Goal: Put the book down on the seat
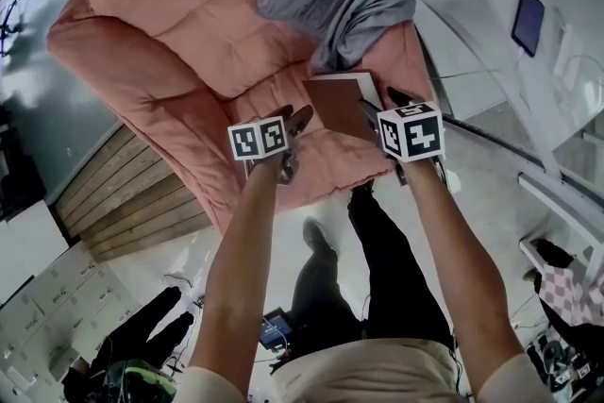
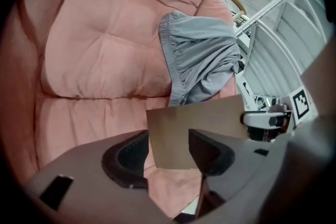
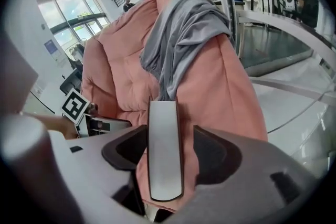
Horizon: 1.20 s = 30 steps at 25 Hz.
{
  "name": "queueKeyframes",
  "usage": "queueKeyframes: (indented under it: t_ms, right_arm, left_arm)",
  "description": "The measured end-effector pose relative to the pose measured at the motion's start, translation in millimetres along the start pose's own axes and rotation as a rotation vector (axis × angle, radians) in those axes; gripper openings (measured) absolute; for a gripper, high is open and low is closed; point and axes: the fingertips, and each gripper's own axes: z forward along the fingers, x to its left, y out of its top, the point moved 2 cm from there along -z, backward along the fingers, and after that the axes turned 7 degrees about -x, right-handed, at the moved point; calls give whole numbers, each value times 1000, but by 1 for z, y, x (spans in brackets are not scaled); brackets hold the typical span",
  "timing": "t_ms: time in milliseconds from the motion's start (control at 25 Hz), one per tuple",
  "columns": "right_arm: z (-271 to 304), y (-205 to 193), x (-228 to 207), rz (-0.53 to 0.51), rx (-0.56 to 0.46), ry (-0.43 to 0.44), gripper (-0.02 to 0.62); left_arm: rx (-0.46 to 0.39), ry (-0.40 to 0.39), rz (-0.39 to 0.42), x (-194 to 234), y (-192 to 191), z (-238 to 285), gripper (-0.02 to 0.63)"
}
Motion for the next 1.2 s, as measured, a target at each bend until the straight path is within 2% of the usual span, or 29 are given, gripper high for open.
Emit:
queueKeyframes:
  t_ms: [360,640,880,1080,1200]
  right_arm:
    - [-26,23,13,-12,-44,-72,270]
    - [-81,63,39,-30,-163,-49,247]
    - [-160,107,91,-72,-315,18,172]
    - [-237,146,136,-150,-449,70,54]
    - [-285,159,163,-189,-508,102,10]
  left_arm:
    - [-47,-18,40,-10,24,-41,218]
    - [-164,-72,156,-63,71,-99,207]
    - [-293,-202,258,-141,110,-184,165]
    - [-406,-298,359,-210,140,-268,118]
    - [-470,-347,423,-253,149,-321,88]
